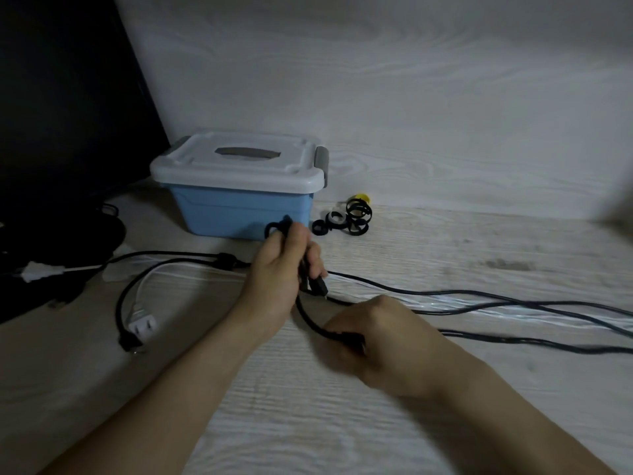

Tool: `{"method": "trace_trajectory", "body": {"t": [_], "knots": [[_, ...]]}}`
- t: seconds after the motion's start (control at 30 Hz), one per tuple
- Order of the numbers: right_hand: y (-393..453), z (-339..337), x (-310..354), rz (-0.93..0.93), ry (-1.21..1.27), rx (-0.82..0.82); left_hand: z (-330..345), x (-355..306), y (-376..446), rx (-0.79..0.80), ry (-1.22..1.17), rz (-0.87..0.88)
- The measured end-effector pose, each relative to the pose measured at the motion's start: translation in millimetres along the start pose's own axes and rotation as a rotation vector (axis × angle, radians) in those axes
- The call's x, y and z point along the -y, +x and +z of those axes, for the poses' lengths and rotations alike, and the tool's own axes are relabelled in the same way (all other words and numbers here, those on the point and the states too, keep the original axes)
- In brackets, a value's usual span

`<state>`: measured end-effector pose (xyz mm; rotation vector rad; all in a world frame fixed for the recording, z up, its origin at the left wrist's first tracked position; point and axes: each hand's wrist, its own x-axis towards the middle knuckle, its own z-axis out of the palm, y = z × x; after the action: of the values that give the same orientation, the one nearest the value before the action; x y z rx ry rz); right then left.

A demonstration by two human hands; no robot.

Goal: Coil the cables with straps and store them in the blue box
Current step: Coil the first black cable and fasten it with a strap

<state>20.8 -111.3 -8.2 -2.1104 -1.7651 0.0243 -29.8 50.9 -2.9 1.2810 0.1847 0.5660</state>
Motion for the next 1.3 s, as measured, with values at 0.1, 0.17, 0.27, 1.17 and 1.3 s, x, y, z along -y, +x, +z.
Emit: {"method": "trace_trajectory", "body": {"t": [0.1, 0.17, 0.27, 1.17, 1.3], "knots": [[-4, -5, 0, -0.032, -0.03, -0.121, -5, 2, -7, 0.184, 0.414, 0.054], [-4, -9, 1, -0.002, -0.026, -0.224, -5, 1, -11, 0.297, 0.54, 0.027], [-5, -13, 2, 0.053, -0.041, -0.423, -2, -4, -13, 0.324, 0.616, 0.003], [-10, -16, -31, 0.293, 0.438, -0.182, -14, -9, -11, 0.636, -0.193, -0.657], [-5, -10, -20, 0.273, 0.613, -0.309, -14, -12, -9, 0.698, -0.184, -0.681]]}}
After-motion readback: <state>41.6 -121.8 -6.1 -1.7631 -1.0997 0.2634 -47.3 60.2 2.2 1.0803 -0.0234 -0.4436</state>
